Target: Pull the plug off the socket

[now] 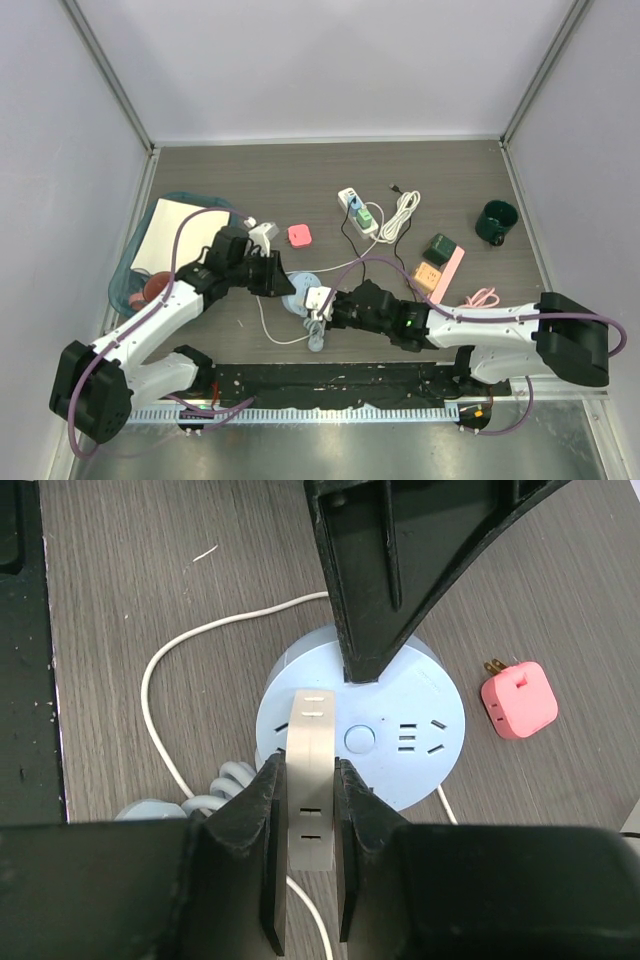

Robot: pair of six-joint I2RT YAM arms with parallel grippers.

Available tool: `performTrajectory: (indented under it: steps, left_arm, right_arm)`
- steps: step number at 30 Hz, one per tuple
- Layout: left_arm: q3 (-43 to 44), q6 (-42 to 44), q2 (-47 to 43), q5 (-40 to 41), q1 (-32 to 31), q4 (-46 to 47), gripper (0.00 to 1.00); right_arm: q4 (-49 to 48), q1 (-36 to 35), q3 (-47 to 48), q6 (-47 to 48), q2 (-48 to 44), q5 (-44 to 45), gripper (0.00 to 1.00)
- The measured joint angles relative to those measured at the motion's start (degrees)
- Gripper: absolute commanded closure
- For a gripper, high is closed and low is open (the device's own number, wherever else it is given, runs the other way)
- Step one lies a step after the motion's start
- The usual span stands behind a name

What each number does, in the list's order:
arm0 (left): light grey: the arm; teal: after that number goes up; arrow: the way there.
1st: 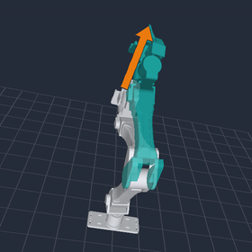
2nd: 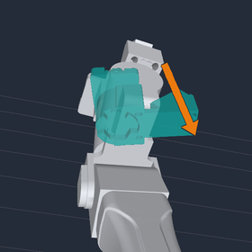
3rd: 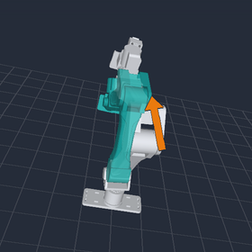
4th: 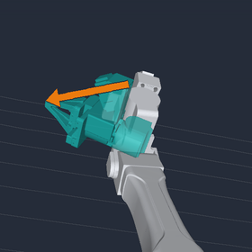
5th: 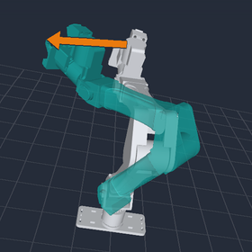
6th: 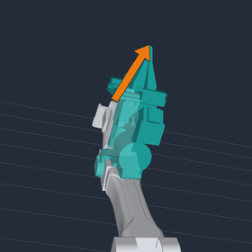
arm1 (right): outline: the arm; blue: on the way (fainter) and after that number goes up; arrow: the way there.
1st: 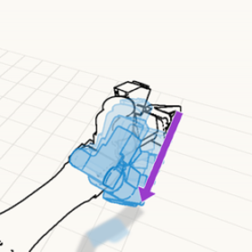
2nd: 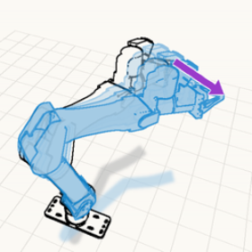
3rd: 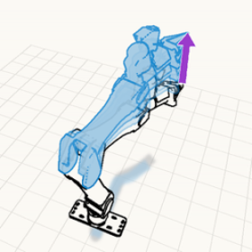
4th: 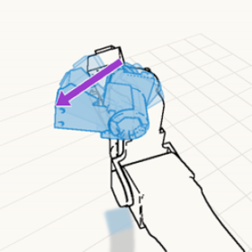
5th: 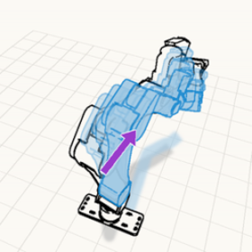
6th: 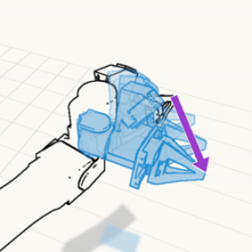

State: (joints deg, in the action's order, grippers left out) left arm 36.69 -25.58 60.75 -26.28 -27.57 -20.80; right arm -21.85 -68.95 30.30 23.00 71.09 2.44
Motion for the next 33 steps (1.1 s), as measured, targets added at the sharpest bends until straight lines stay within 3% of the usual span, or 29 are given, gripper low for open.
performTrajectory:
  steps: [33]
  left_arm:
    - [1.81, -1.07, 1.03, 2.32, -3.43, -0.42, 1.00]
  right_arm:
    - [8.59, -0.09, 2.21, 0.72, -3.39, 0.48, 0.99]
